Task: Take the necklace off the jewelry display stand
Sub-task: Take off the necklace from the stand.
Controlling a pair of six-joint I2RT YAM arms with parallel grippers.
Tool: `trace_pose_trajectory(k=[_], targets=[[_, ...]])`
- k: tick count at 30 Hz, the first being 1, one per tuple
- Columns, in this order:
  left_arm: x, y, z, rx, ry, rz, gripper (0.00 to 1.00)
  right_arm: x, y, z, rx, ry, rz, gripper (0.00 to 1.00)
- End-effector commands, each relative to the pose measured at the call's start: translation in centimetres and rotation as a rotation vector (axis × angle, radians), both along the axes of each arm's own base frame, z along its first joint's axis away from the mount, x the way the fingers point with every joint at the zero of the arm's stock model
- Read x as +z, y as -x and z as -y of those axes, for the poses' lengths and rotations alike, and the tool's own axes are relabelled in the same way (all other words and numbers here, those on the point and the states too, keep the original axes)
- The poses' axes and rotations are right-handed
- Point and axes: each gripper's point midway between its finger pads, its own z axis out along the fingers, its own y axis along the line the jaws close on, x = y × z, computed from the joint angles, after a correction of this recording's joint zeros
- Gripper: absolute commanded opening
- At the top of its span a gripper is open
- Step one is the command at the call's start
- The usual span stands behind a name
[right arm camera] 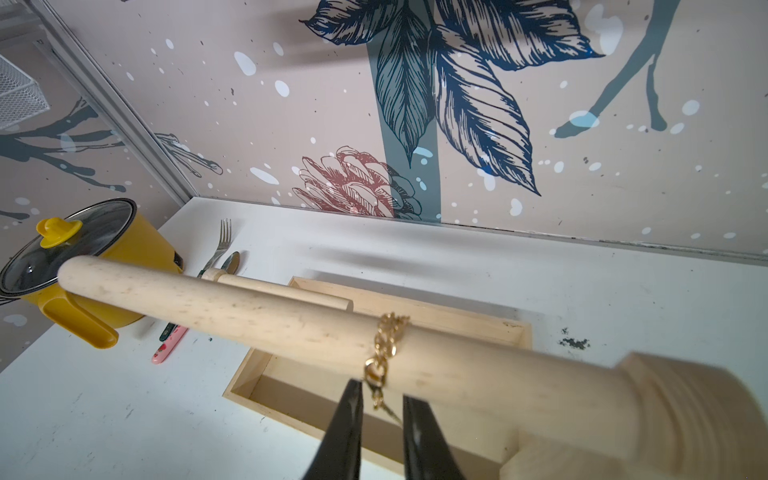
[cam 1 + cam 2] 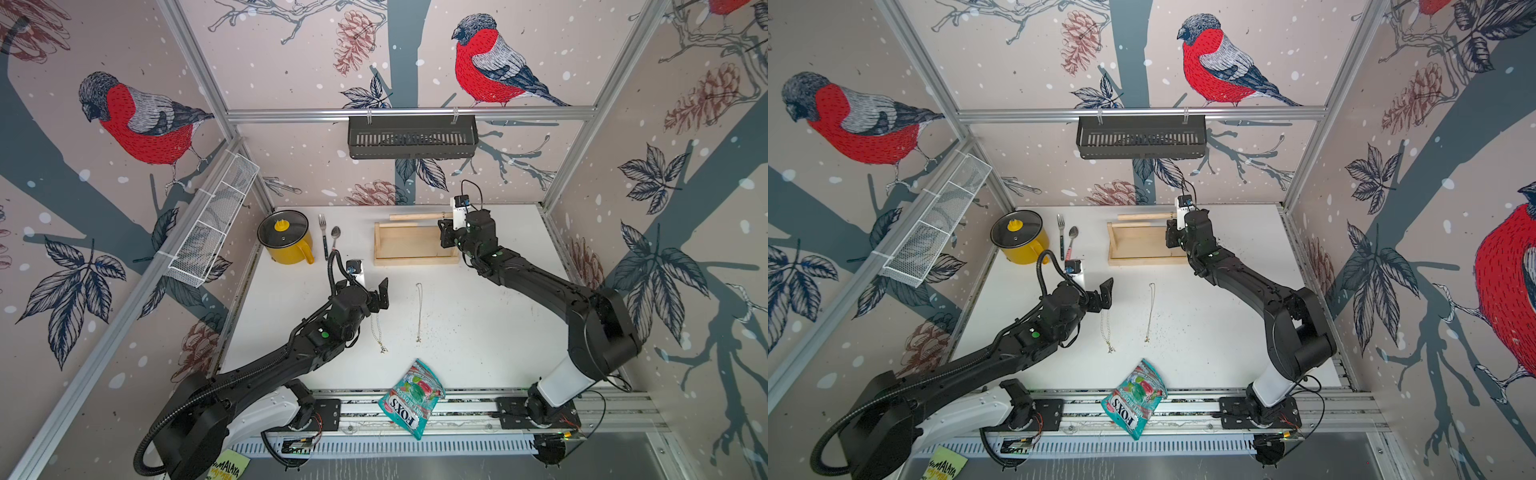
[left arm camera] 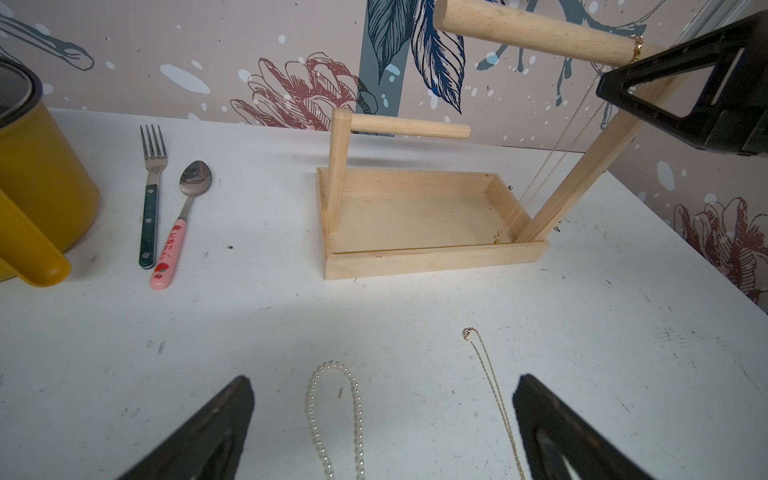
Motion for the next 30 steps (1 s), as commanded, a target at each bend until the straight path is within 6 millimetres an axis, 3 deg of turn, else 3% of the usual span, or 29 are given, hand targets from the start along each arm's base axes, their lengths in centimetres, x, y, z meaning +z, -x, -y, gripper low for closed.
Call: trace_pose_trajectory(k=[1, 7, 17, 30], targets=[[0.5, -0.2, 0.3, -0.006, 0.012, 0.015, 0.97, 1.1, -0.3, -0.2, -0.008, -0.035, 0.035, 0.16], [0.0, -0.3, 0.5, -0.011, 0.004, 0.007, 0.97, 1.4, 0.1, -0.8, 0.011, -0.035, 0.042, 0.05], [-0.3, -0.5, 0.1, 0.007, -0.004, 0.019, 0.98, 1.9, 0.6, -1.7, 0.026, -0.031, 0.043, 0.02], [-1.2, -2.1, -2.0, 0.015, 0.111, 0.018, 0.97, 3.2, 2.4, -5.5, 0.113, -0.004, 0.065, 0.00]])
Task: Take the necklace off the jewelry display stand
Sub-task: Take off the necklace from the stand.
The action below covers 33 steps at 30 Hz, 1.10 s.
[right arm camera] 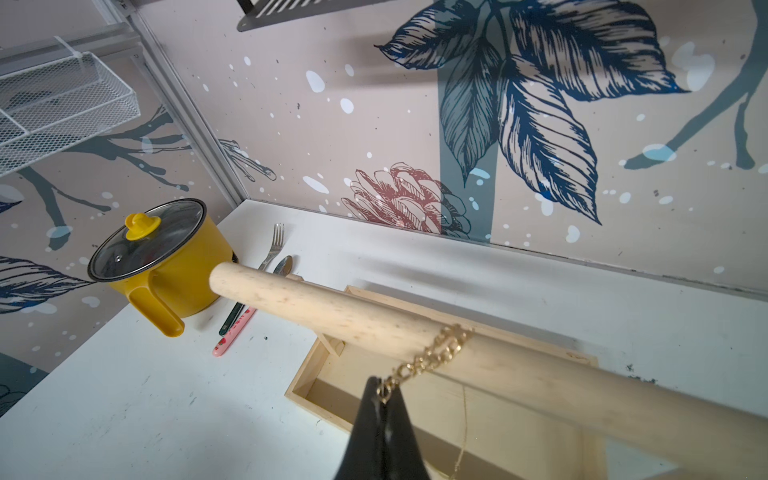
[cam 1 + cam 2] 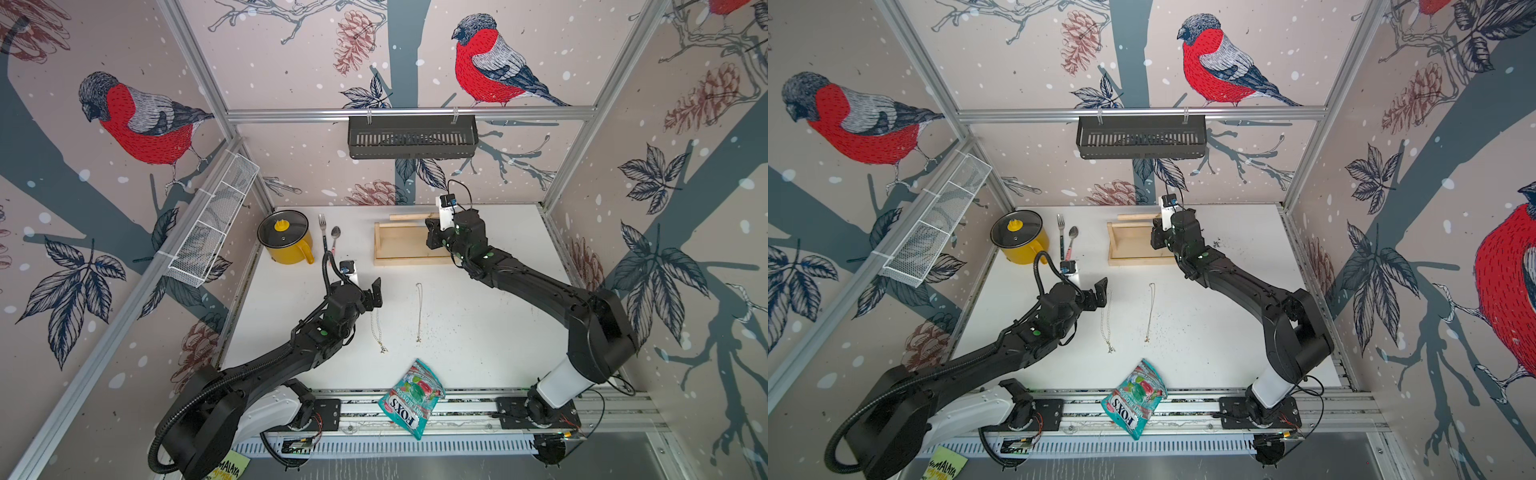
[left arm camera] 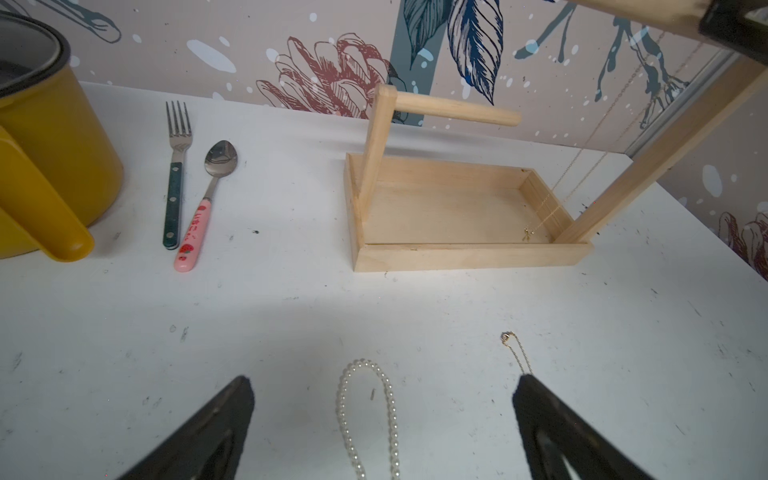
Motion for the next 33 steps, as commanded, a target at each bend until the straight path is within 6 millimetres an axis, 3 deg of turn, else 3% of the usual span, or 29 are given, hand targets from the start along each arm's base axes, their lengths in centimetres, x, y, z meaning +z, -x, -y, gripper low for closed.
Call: trace_pose_trajectory(k=[1, 12, 33], targets=[[1.5, -0.6, 0.6, -0.042, 0.092, 0.056, 0.97, 0.5, 0.2, -0.7, 0.016, 0.014, 0.015, 0.00], [0.8, -1.3, 2.4, -0.176, -0.028, 0.161, 0.94, 0.4, 0.4, -4.5, 0.085, 0.025, 0.015, 0.00], [-2.6, -6.2, 3.1, -0.244, -0.025, 0.109, 0.87, 2.0, 0.0, -9.7, 0.183, 0.017, 0.051, 0.00]])
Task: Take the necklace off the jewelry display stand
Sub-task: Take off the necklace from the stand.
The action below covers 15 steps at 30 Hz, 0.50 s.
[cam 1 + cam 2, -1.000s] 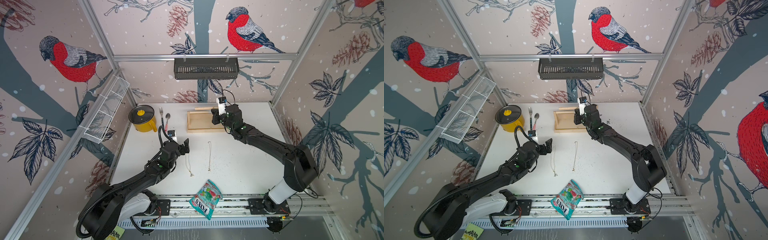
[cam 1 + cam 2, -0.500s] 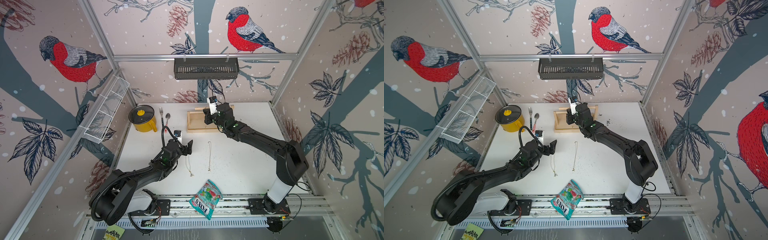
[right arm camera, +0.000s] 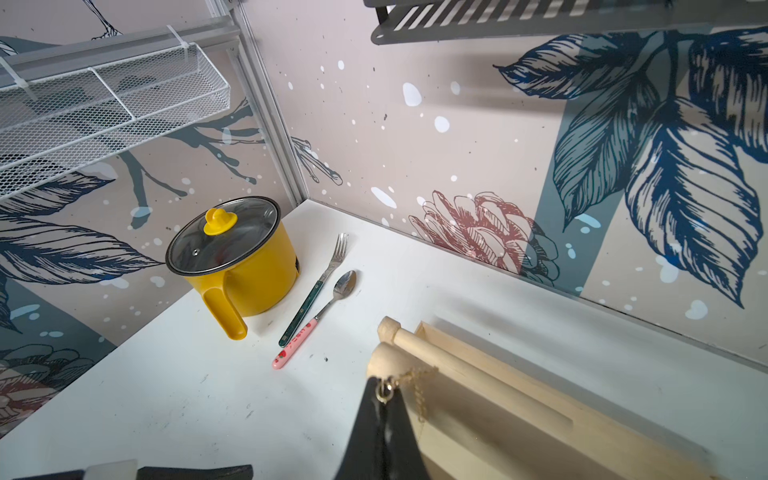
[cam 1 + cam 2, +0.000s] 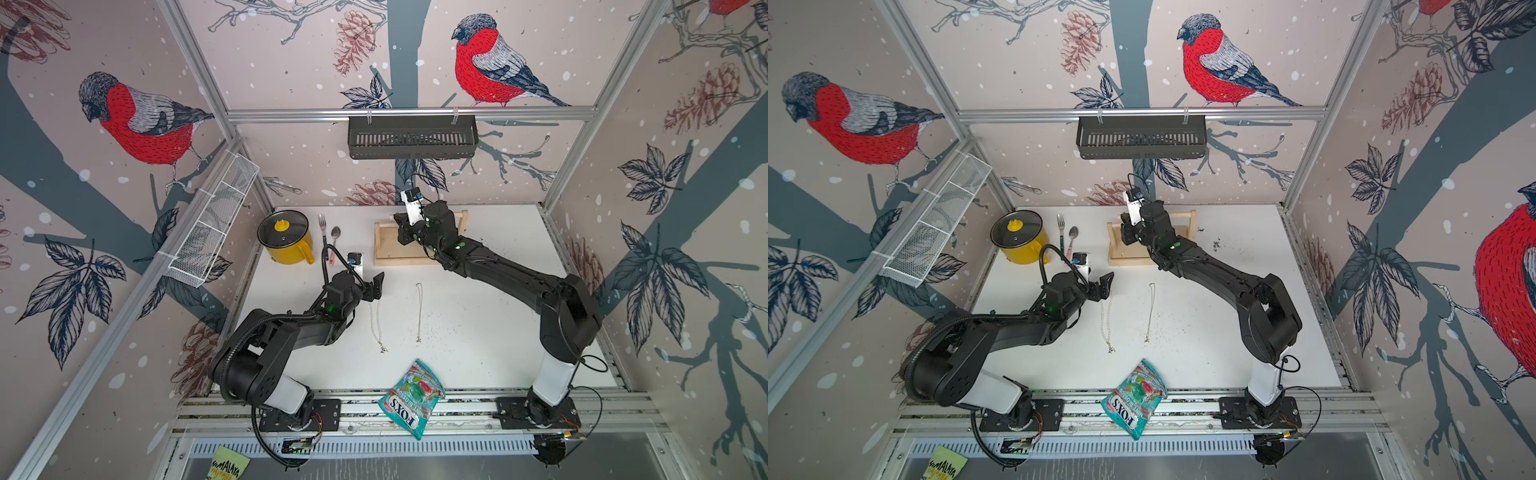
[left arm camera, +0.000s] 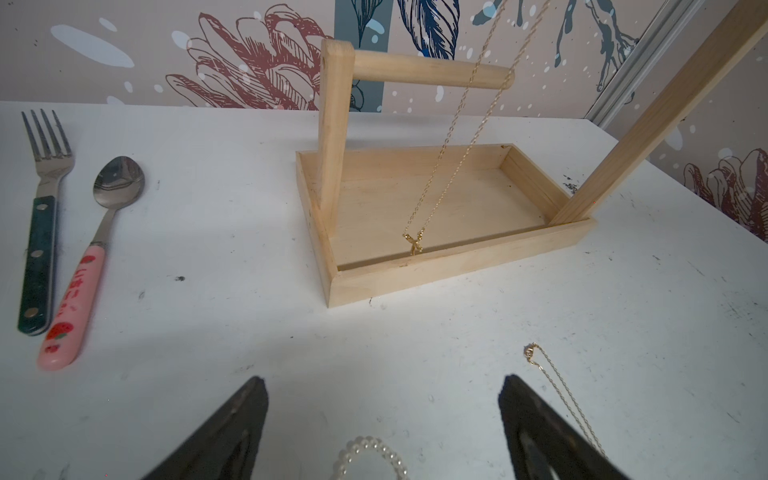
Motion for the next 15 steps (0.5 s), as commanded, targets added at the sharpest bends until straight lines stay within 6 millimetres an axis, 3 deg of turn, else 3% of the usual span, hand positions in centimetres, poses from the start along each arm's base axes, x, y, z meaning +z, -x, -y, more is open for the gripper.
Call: trace_pose_trajectory(k=[1, 9, 15], targets=[[1.3, -0.8, 1.0, -0.044, 0.017, 0.059, 0.87, 0.5, 0.1, -0.8, 0.025, -0.004, 0.007, 0.00], [0.1, -1.2, 0.9, -0.022, 0.019, 0.034, 0.89, 1.1, 0.0, -1.5, 0.046, -0.009, 0.022, 0.00], [0.5, -1.1, 0.7, -0.022, 0.016, 0.054, 0.89, 1.9, 0.3, -2.2, 0.075, -0.029, 0.035, 0.00]])
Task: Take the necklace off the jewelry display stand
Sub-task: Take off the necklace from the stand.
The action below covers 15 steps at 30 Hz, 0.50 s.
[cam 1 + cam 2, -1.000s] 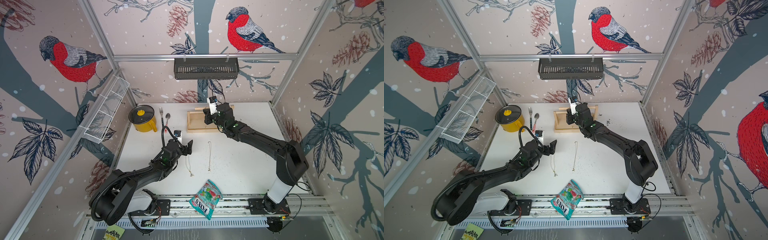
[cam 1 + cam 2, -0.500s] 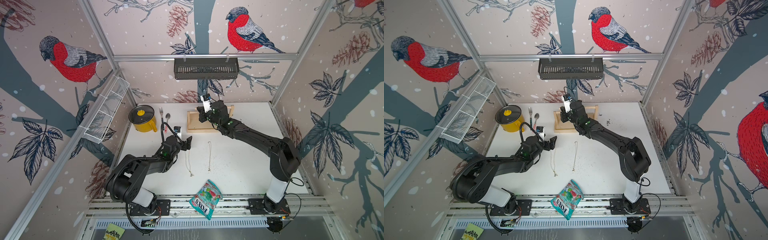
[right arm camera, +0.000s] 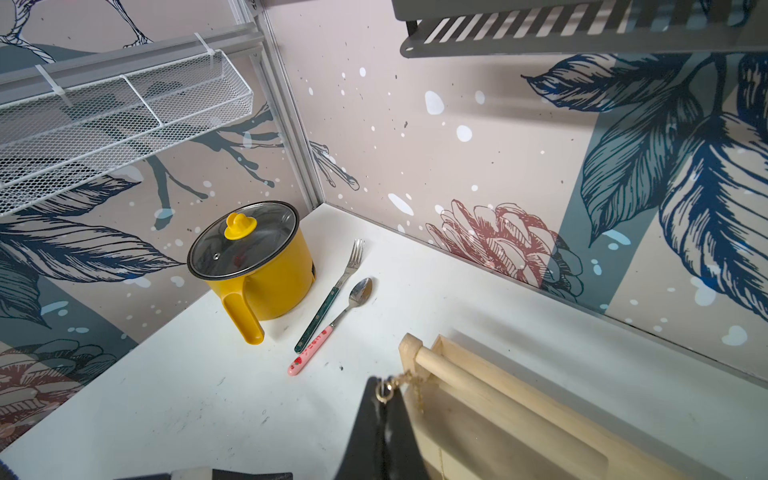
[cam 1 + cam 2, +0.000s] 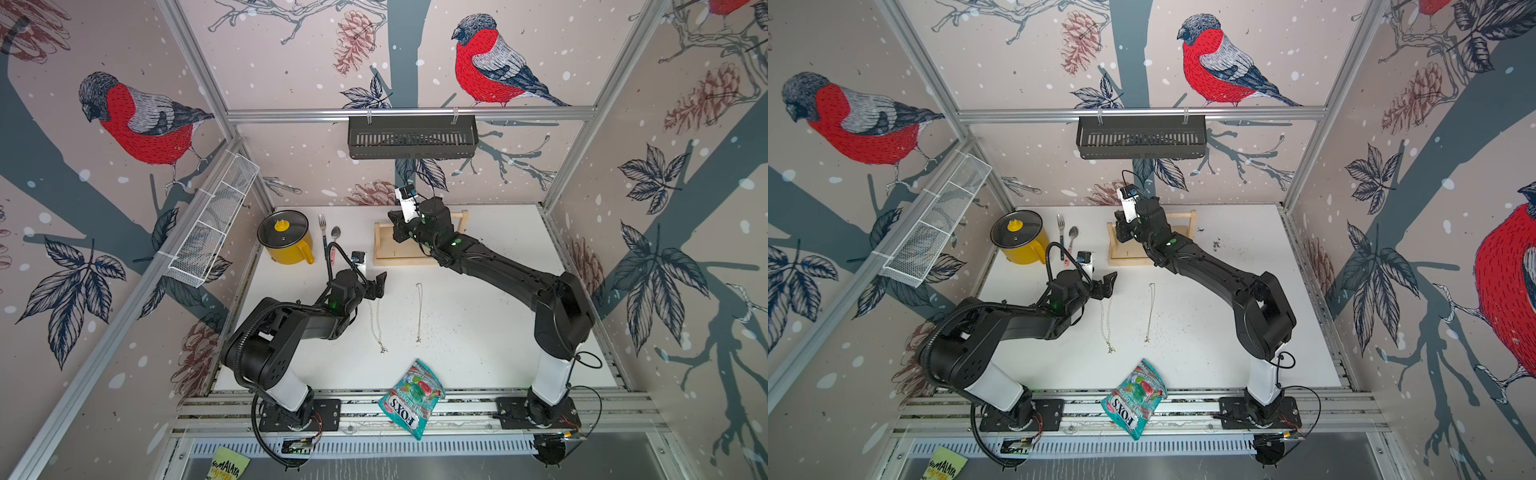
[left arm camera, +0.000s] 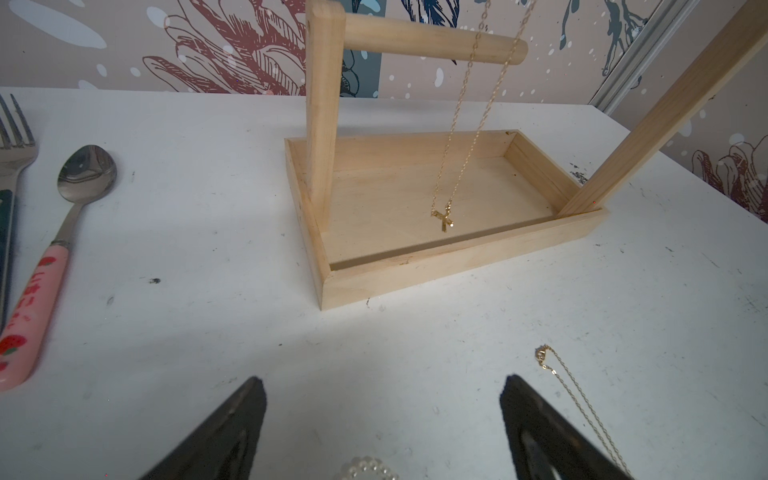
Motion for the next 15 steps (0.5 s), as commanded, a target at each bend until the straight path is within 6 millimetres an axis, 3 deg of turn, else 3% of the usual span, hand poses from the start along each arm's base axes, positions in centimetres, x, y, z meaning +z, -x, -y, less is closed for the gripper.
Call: trace_pose_trajectory(k=[1, 15], targets=[[1.7, -0.4, 0.1, -0.005, 0.022, 0.072, 0.89, 1.2, 0.3, -0.8, 0.035, -0.020, 0.031, 0.00], [2.4, 0.6, -0.3, -0.030, 0.066, 0.134, 0.87, 2.7, 1.7, -2.1, 0.089, -0.017, 0.056, 0.00]])
